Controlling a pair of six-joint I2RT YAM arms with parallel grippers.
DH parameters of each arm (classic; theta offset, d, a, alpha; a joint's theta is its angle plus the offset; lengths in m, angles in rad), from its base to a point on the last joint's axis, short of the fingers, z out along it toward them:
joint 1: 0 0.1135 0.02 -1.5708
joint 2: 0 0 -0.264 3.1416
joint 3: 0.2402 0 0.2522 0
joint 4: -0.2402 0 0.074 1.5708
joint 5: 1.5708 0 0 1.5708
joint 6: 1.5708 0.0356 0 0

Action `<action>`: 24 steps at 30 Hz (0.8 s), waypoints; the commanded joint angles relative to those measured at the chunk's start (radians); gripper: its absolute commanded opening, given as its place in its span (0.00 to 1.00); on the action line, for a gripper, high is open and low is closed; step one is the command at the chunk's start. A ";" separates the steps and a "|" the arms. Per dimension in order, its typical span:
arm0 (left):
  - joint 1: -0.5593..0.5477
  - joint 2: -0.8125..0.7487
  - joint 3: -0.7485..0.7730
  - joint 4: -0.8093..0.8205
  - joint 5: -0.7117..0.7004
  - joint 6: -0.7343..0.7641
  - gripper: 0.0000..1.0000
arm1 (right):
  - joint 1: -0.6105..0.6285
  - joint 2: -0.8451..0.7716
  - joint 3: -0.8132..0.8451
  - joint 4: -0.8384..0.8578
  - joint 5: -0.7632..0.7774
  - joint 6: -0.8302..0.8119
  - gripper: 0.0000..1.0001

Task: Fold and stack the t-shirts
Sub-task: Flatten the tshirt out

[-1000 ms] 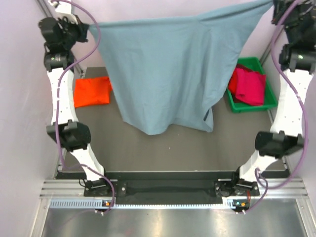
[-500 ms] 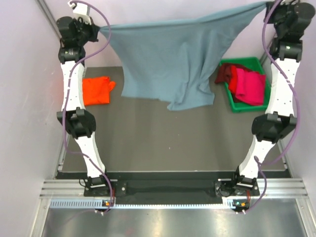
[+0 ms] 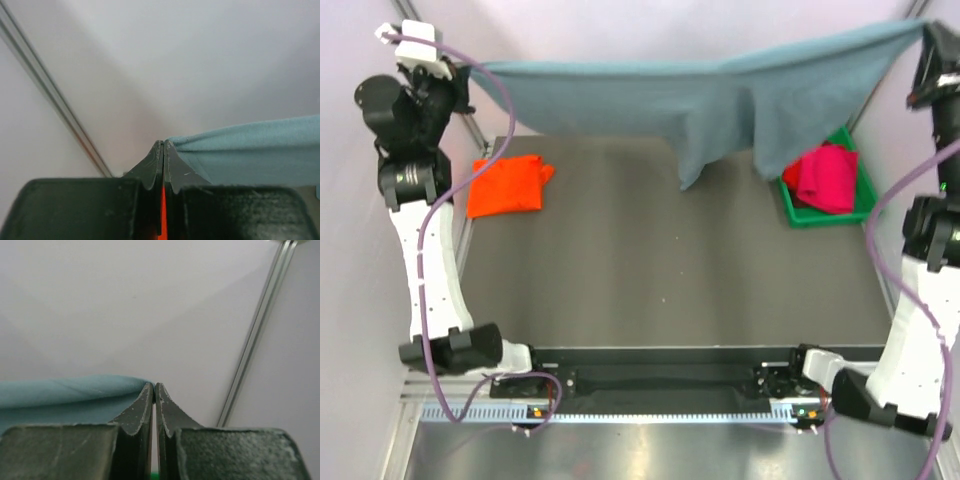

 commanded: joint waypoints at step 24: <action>0.052 -0.386 -0.352 0.011 -0.061 0.027 0.00 | -0.023 -0.415 -0.485 -0.792 -0.247 -0.248 0.00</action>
